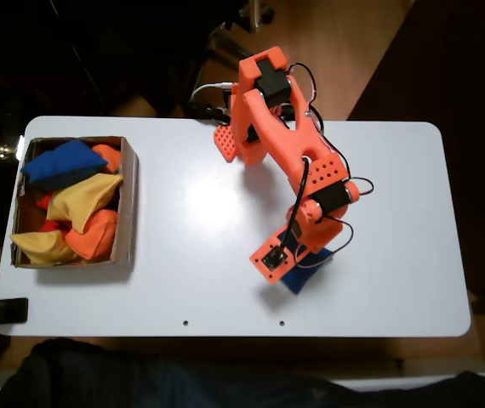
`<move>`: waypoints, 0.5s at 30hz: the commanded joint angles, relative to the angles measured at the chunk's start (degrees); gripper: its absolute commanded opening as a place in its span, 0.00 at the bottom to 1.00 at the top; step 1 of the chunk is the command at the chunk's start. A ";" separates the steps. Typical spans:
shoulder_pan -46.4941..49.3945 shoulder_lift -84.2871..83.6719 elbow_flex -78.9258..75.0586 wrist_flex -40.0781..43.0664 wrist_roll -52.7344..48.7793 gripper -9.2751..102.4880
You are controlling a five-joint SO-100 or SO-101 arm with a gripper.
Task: Grasp a bag and put it in the box.
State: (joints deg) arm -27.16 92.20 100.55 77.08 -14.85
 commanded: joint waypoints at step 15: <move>3.78 -1.67 -3.34 -2.46 -8.53 0.13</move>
State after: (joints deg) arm -24.17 90.26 99.14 74.62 -22.24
